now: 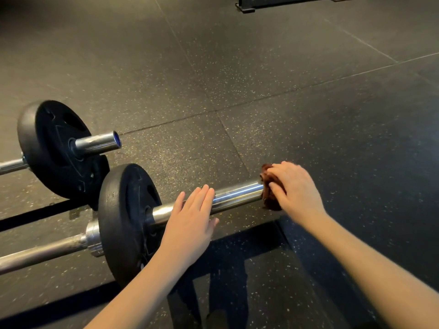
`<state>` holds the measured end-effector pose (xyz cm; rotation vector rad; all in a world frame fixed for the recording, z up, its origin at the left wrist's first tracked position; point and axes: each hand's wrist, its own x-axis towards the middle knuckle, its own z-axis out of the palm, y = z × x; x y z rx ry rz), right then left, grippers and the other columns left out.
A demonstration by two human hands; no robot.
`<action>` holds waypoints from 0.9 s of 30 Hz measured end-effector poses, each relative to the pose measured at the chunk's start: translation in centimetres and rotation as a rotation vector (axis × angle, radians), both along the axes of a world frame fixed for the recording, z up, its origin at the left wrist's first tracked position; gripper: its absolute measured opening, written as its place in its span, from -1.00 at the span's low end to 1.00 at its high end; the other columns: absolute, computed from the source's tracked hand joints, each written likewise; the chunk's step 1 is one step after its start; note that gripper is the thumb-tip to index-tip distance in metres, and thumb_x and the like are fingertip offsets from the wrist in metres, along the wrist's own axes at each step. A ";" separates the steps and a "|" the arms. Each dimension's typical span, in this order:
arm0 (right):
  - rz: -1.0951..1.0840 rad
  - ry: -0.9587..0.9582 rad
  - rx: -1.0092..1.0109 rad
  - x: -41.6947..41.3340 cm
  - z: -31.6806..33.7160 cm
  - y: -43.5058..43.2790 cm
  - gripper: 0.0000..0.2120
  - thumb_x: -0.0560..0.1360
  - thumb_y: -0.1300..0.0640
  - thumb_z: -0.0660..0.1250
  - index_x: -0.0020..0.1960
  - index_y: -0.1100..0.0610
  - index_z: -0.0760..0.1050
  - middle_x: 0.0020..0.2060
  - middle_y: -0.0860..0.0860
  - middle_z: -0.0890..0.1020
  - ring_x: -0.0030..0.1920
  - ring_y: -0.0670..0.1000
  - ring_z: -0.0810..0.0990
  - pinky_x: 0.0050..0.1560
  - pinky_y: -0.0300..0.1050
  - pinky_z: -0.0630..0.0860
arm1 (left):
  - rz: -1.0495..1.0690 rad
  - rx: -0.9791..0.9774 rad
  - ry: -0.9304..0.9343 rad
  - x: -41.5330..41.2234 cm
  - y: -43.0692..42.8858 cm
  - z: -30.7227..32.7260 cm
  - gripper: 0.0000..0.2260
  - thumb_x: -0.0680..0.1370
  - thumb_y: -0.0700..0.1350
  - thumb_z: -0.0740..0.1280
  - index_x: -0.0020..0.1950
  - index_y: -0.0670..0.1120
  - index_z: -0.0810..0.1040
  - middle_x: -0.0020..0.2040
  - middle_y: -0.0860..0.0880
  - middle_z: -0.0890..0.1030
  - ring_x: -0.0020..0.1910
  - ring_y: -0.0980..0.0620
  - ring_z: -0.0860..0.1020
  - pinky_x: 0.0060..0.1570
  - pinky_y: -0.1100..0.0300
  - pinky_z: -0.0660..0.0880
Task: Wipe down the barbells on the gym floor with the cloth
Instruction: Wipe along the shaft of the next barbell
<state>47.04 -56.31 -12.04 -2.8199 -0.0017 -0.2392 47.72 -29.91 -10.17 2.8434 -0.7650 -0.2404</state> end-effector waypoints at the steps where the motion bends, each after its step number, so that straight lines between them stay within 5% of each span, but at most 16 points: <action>1: -0.054 0.014 0.001 1.2 0.5 -0.5 -0.73 0.56 0.02 0.15 0.16 0.05 0.53 0.06 -0.02 0.61 0.15 0.07 0.53 0.36 0.03 0.25 | 0.000 -0.002 0.000 0.0 0.0 0.1 -0.43 0.65 0.07 0.09 0.58 -0.06 -0.05 0.59 0.02 0.00 0.56 0.06 -0.04 0.51 0.03 -0.16; 5: -0.395 -0.004 0.084 3.2 1.1 3.9 -0.83 0.58 0.04 0.22 0.07 0.11 0.48 -0.12 -0.04 0.53 -0.03 0.02 0.48 0.21 0.02 0.41 | -0.006 0.043 -0.001 0.2 -0.3 0.0 -0.42 0.65 0.09 0.06 0.58 -0.06 -0.09 0.59 0.03 -0.03 0.56 0.06 -0.07 0.51 0.04 -0.16; 10: 0.119 -0.020 0.099 0.4 -0.4 3.5 -0.77 0.53 0.06 0.24 0.14 0.10 0.51 0.03 -0.03 0.58 0.11 0.02 0.49 0.34 0.01 0.30 | -0.012 0.033 0.011 0.1 -0.1 0.3 -0.43 0.65 0.08 0.09 0.59 -0.05 -0.06 0.59 0.03 0.00 0.56 0.07 -0.05 0.49 0.05 -0.19; 15: -0.327 -0.048 0.072 2.8 0.3 5.7 -0.78 0.58 0.02 0.10 -0.05 0.03 0.51 -0.12 -0.09 0.53 0.04 0.04 0.50 0.30 0.12 0.34 | -0.013 0.064 0.015 0.2 -0.1 0.8 -0.43 0.66 0.09 0.05 0.58 -0.05 -0.09 0.59 0.03 -0.04 0.56 0.07 -0.07 0.50 0.05 -0.20; 20: 0.231 -0.053 0.013 0.6 -0.6 5.5 -0.70 0.53 0.01 0.11 0.10 0.08 0.55 0.06 -0.02 0.60 0.12 0.02 0.51 0.26 0.00 0.37 | -0.032 0.097 0.001 0.0 0.4 1.4 -0.44 0.66 0.09 0.04 0.59 -0.05 -0.07 0.59 0.03 -0.03 0.56 0.07 -0.04 0.49 0.05 -0.20; 24: -0.229 0.003 -0.009 3.9 0.5 5.0 -0.72 0.58 0.01 0.07 -0.06 0.02 0.54 -0.18 -0.09 0.58 -0.06 0.01 0.55 0.15 0.01 0.38 | -0.009 0.071 -0.002 -0.2 1.1 1.2 -0.46 0.65 0.07 0.10 0.58 -0.08 0.06 0.58 0.00 0.09 0.55 0.04 0.06 0.48 0.04 -0.16; 27: -0.022 -0.040 0.020 0.9 -0.6 8.8 -0.73 0.57 -0.03 0.10 0.04 0.02 0.54 0.01 -0.08 0.58 0.13 0.02 0.49 0.32 0.07 0.33 | 0.006 0.073 -0.007 -0.3 1.2 1.6 -0.47 0.62 0.05 0.16 0.55 -0.10 0.17 0.55 -0.03 0.20 0.53 0.01 0.16 0.48 0.01 -0.08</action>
